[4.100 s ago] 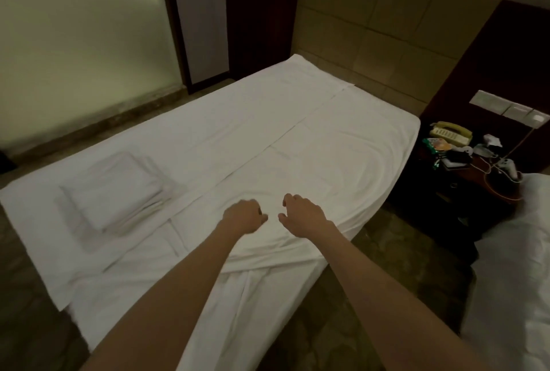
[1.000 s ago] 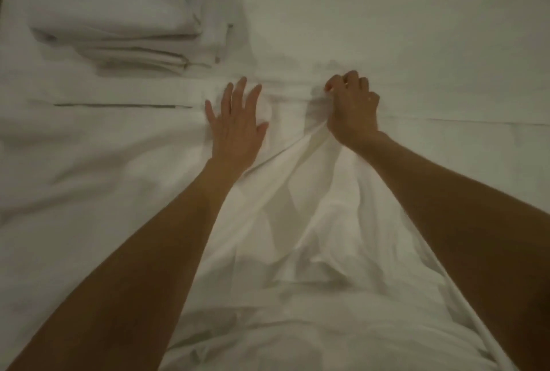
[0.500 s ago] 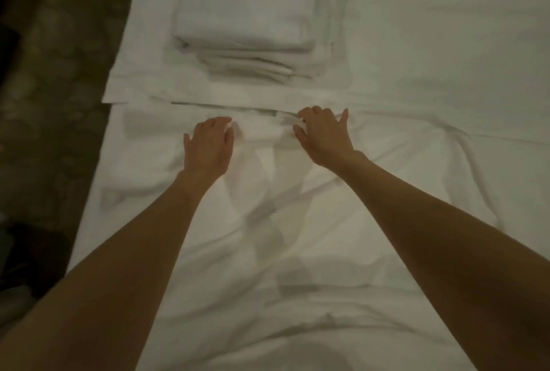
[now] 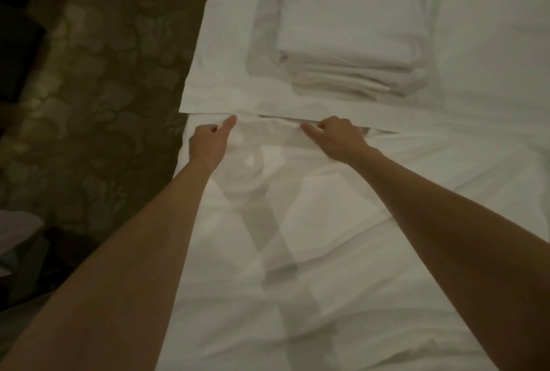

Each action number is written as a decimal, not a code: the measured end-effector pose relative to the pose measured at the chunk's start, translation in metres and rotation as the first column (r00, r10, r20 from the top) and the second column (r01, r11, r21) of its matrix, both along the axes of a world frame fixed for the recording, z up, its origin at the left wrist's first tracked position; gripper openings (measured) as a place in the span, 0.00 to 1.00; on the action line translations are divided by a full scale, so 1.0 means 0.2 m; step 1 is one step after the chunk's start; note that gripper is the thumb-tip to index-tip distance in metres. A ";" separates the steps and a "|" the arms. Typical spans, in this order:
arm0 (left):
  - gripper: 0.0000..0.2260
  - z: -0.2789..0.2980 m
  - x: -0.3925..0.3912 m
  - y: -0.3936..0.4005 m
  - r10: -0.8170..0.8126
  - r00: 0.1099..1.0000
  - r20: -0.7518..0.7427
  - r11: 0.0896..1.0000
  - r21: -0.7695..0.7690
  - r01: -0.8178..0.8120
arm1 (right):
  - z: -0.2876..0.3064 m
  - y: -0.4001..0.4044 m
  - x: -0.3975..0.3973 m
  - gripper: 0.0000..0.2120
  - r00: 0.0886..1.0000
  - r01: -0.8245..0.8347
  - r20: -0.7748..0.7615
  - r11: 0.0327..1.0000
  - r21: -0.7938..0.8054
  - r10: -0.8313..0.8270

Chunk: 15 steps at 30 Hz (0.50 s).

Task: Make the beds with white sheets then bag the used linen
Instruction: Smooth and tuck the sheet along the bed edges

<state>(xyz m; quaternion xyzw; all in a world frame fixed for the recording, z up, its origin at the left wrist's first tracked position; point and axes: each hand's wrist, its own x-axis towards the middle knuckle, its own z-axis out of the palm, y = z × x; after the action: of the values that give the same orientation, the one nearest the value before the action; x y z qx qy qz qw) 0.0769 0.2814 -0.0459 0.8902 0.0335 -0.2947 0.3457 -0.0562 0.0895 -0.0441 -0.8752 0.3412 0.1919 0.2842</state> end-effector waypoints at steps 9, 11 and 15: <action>0.09 -0.08 0.04 0.23 -0.028 0.999 -0.025 0.970 -0.241 0.021 | 0.04 0.16 0.28 0.33 0.989 0.035 -0.149 0.960 0.279 0.007; 0.08 -0.07 0.05 0.27 -0.014 1.000 -0.021 0.961 -0.277 0.008 | 0.04 0.19 0.34 0.30 0.980 0.057 -0.199 0.927 0.372 0.020; 0.13 -0.10 0.11 0.36 -0.001 1.000 -0.009 0.955 -0.297 -0.001 | 0.06 0.26 0.48 0.26 0.955 0.087 -0.291 0.887 0.454 0.056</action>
<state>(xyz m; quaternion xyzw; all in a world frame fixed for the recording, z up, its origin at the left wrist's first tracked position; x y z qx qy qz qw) 0.0992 0.3542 -0.0653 0.8268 -0.0096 -0.3004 0.4755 0.0389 0.1417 -0.0313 -0.7409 0.3314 0.3942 0.4312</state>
